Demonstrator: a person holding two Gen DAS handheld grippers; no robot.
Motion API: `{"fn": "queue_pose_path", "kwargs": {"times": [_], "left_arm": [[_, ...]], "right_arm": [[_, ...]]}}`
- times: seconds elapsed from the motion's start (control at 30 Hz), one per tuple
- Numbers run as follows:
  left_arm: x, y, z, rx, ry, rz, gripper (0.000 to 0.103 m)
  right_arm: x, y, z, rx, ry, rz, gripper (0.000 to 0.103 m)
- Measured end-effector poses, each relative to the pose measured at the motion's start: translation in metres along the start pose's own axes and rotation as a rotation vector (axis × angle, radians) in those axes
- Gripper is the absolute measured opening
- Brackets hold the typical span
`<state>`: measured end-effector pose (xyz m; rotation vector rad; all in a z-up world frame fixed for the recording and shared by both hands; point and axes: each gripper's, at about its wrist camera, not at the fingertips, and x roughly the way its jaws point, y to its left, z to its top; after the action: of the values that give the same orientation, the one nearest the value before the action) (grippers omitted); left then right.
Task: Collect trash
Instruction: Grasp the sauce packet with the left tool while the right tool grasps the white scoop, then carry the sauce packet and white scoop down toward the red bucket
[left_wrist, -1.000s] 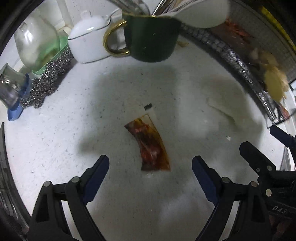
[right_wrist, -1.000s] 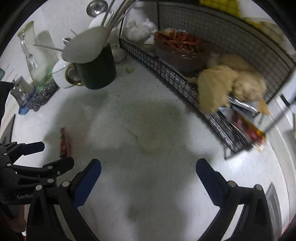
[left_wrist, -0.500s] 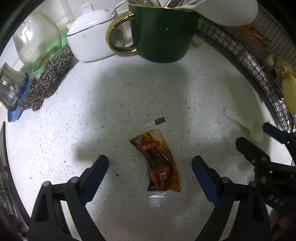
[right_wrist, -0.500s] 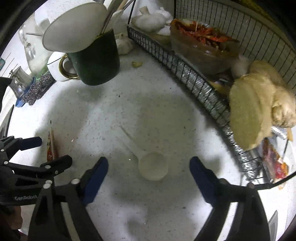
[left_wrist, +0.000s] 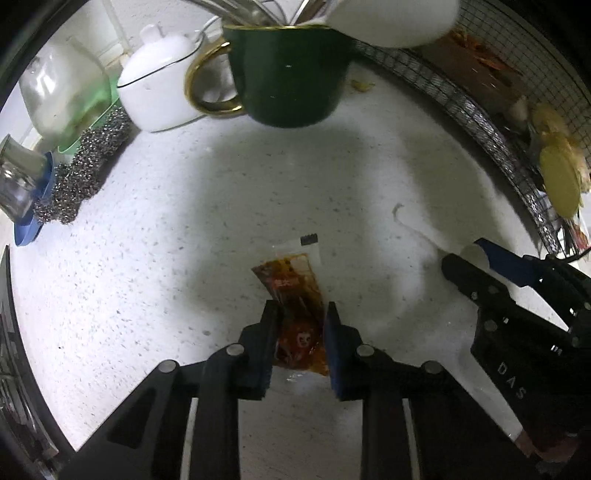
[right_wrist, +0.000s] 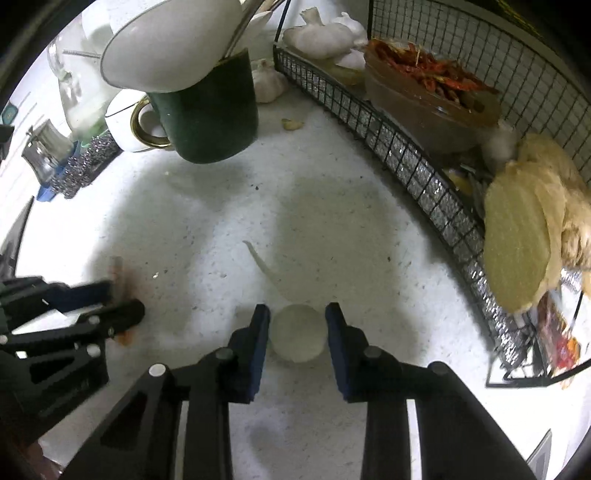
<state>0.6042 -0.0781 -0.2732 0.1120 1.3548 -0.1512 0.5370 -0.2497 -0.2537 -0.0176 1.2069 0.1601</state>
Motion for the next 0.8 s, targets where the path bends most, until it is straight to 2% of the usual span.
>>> {"fn": "queue_pose_path", "kwargs": {"times": [0.1, 0.3, 0.5, 0.8], "left_arm": [[-0.002, -0.006, -0.008, -0.003, 0.007, -0.018, 0.019], [-0.015, -0.009, -0.034, -0.013, 0.028, -0.054, 0.019], [-0.048, -0.017, -0.061, 0.013, 0.005, -0.053, 0.019], [-0.121, -0.018, -0.126, 0.028, -0.057, -0.041, 0.019]], "right_arm": [[-0.004, 0.001, -0.002, 0.015, 0.012, 0.024, 0.029], [-0.024, 0.001, -0.018, 0.021, -0.001, 0.015, 0.029], [-0.057, 0.008, -0.045, 0.018, -0.018, 0.026, 0.029], [-0.116, 0.024, -0.085, 0.020, -0.054, 0.048, 0.029]]}}
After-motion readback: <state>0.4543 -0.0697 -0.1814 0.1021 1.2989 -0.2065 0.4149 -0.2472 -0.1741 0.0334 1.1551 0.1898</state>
